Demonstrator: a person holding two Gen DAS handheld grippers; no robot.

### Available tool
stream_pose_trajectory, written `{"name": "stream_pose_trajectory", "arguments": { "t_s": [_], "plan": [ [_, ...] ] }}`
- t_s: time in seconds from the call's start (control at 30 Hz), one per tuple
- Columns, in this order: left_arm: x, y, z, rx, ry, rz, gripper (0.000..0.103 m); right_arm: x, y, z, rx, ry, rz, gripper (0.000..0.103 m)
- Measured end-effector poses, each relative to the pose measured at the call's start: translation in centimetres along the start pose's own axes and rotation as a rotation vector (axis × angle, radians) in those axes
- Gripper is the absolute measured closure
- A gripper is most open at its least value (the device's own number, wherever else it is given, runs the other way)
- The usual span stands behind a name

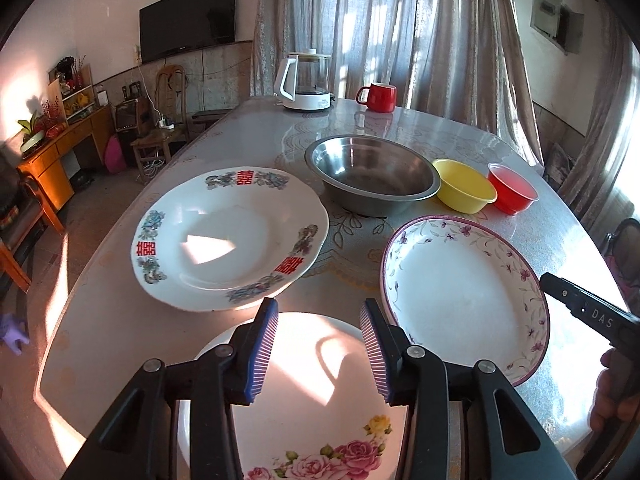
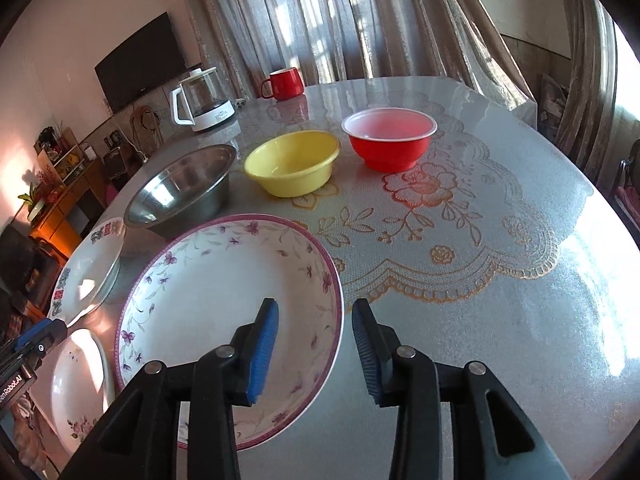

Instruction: Organize plates and bowls

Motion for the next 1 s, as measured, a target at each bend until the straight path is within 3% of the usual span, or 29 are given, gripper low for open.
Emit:
{"name": "stream_pose_trajectory", "arguments": {
  "t_s": [0.6, 1.0],
  "plan": [
    [4.1, 0.1, -1.0, 0.007, 0.078, 0.033, 0.06, 9.2, -1.9, -0.5, 0.105, 0.197, 0.256, 0.065],
    [10.8, -0.1, -0.8, 0.01, 0.232, 0.033, 0.06, 14.7, -4.3, 1.1, 0.185, 0.277, 0.415, 0.065]
  ]
}}
Point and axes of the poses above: each gripper's, at about its wrist camera, not at the fingertips, and y roughly against the way its jaws point, x to its left, z to its top, the point moved 1 cm from there along -y, roughly the way its jaws point, and after that the axes turned 10 degrees about x, right-handed, at the moved point
